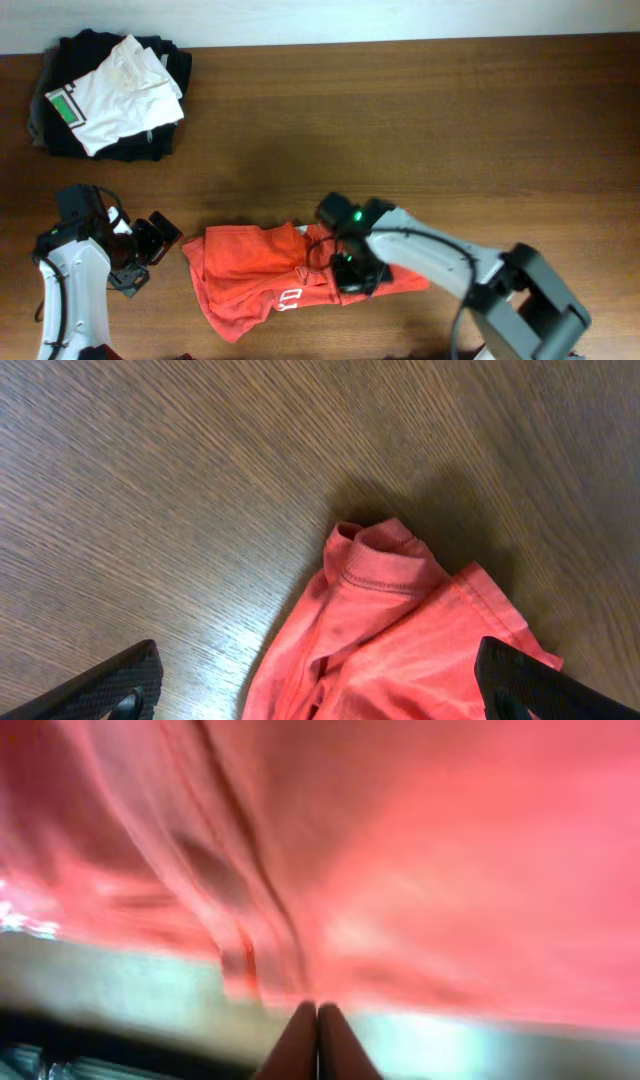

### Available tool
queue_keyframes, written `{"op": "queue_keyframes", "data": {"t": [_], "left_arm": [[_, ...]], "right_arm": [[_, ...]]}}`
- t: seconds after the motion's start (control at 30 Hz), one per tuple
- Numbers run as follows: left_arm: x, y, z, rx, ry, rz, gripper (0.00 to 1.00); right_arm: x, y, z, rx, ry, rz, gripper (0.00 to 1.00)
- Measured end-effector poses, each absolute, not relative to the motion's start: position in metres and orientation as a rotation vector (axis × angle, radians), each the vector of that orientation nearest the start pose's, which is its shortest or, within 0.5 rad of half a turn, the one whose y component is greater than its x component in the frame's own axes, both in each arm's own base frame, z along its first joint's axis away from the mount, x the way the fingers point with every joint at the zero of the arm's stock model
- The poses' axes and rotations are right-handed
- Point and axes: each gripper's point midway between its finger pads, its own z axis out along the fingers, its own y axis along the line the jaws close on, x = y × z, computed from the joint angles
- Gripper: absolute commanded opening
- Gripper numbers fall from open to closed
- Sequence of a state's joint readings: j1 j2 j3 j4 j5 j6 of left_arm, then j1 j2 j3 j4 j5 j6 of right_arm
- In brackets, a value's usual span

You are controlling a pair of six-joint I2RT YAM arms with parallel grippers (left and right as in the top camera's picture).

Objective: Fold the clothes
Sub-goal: 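Fold the right end leftward over the strip and release the right gripper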

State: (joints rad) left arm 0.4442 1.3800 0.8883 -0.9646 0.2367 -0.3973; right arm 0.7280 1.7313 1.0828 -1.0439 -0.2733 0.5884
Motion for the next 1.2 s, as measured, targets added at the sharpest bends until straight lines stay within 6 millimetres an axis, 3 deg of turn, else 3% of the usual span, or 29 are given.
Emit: {"op": "queue_keyframes", "data": {"t": [0.03,0.07,0.17,0.2,0.23,0.27,0.3,0.33,0.4,0.6,0.73,0.93,0.97,1.0,1.03,1.07,1.2], "left_arm": [[0.236,0.068,0.07,-1.207,2.748,-0.352,0.99],[0.236,0.067,0.07,-1.207,2.748,-0.353,0.99],[0.236,0.068,0.07,-1.207,2.748,-0.353,0.99],[0.236,0.068,0.07,-1.207,2.748,-0.352,0.99],[0.236,0.068,0.07,-1.207,2.748,-0.352,0.99],[0.236,0.068,0.07,-1.207,2.748,-0.353,0.99],[0.236,0.068,0.07,-1.207,2.748,-0.353,0.99],[0.236,0.068,0.07,-1.207,2.748,-0.353,0.99],[0.236,0.068,0.07,-1.207,2.748,-0.352,0.99],[0.236,0.068,0.07,-1.207,2.748,-0.353,0.99],[0.236,0.068,0.07,-1.207,2.748,-0.352,0.99],[0.236,0.067,0.07,-1.208,2.748,-0.353,0.99],[0.236,0.068,0.07,-1.208,2.749,-0.352,0.99],[0.236,0.068,0.07,-1.207,2.748,-0.352,0.99],[0.236,0.068,0.07,-1.207,2.748,-0.352,0.99],[0.236,0.068,0.07,-1.208,2.748,-0.352,0.99],[0.236,0.068,0.071,-1.206,2.746,-0.354,0.99]], "right_arm": [[0.176,0.205,0.05,-0.18,3.37,0.229,0.74],[0.186,0.196,0.066,-0.157,3.344,0.2,0.9],[0.225,0.167,0.109,-0.028,3.219,0.151,0.93],[0.236,0.157,0.116,0.013,3.182,0.144,0.9],[0.249,0.145,0.12,0.053,3.149,0.135,0.78],[0.257,0.137,0.119,0.079,3.131,0.128,0.61],[0.265,0.128,0.117,0.104,3.117,0.118,0.36],[0.27,0.123,0.113,0.109,3.11,0.116,0.24],[0.275,0.119,0.1,0.112,3.106,0.123,0.09],[0.263,0.125,0.042,0.093,3.17,0.179,0.07],[0.278,0.133,0.021,0.083,3.111,0.235,0.07],[0.293,0.138,0.006,0.083,3.075,0.257,0.08],[0.29,0.135,0.007,0.094,3.093,0.241,0.13],[0.286,0.129,0.01,0.115,3.125,0.222,0.28],[0.283,0.119,0.017,0.153,3.166,0.196,0.9],[0.286,0.107,0.029,0.204,3.19,0.172,0.98],[0.306,0.065,0.089,0.318,3.205,0.154,0.99]]}}
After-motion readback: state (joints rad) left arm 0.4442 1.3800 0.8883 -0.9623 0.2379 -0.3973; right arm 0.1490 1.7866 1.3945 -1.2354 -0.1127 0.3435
